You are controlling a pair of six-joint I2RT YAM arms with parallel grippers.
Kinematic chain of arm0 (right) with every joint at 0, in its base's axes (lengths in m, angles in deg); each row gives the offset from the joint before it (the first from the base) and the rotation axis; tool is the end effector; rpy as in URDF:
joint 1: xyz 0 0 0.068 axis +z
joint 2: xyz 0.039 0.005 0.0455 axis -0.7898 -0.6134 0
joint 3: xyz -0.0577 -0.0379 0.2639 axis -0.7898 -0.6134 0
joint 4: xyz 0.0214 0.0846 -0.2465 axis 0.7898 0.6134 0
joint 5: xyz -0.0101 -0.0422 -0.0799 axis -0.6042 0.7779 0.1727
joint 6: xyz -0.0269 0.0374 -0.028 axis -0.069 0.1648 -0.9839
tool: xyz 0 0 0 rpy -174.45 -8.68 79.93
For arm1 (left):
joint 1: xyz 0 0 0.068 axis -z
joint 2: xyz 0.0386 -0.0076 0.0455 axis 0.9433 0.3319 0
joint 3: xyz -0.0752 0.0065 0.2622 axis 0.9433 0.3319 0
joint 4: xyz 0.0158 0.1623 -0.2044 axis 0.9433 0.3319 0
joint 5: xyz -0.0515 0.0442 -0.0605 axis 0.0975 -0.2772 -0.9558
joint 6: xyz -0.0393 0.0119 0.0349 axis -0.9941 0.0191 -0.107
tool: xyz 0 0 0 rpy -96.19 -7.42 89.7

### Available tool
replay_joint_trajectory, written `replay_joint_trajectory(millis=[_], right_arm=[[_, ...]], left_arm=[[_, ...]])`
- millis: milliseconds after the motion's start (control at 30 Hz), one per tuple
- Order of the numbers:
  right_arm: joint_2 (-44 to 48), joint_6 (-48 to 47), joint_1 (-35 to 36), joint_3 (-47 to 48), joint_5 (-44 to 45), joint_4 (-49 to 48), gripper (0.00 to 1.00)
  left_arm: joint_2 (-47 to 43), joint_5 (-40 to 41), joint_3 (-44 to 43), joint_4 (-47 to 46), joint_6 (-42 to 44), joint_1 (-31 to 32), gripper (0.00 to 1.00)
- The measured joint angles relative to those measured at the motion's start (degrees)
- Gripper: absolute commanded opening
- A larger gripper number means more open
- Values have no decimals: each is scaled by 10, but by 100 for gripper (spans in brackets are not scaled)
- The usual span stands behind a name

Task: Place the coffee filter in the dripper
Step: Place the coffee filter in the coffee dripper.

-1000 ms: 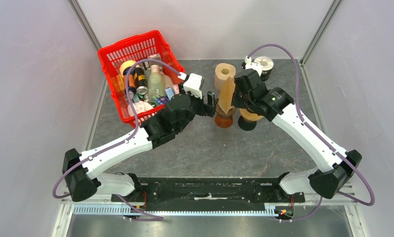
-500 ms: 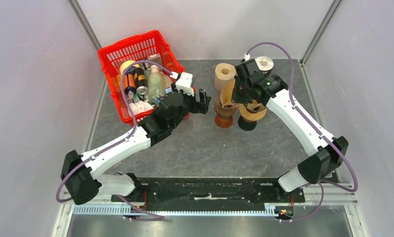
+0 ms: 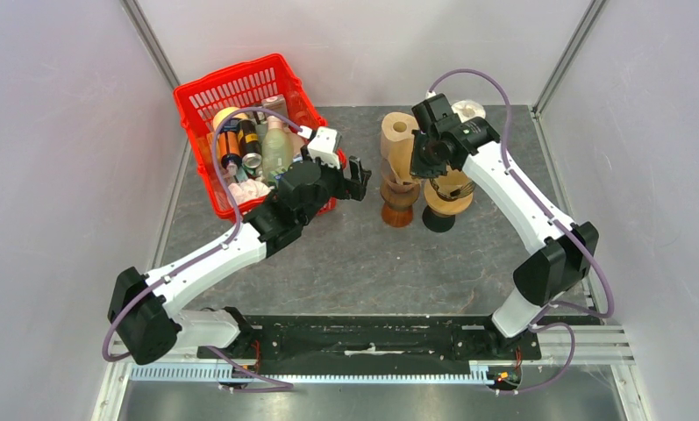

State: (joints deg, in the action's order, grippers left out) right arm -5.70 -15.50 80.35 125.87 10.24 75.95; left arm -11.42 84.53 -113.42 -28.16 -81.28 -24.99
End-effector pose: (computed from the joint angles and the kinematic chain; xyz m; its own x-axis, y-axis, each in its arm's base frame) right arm 0.3040 0.1576 0.3638 -0.8313 0.1463 -0.5362 0.0407 0.9782 0.2038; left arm 0.2142 -0.2051 0.3412 -0.2432 -0.1009 -0.9647 0.4521 0.8681 -0.2048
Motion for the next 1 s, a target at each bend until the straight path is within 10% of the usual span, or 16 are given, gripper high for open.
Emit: replay_joint_trajectory(millis=[1000], right_arm=[[2, -35, -3, 35, 9, 20, 50]], left_arm=[[27, -40, -8, -17, 0, -17, 91]])
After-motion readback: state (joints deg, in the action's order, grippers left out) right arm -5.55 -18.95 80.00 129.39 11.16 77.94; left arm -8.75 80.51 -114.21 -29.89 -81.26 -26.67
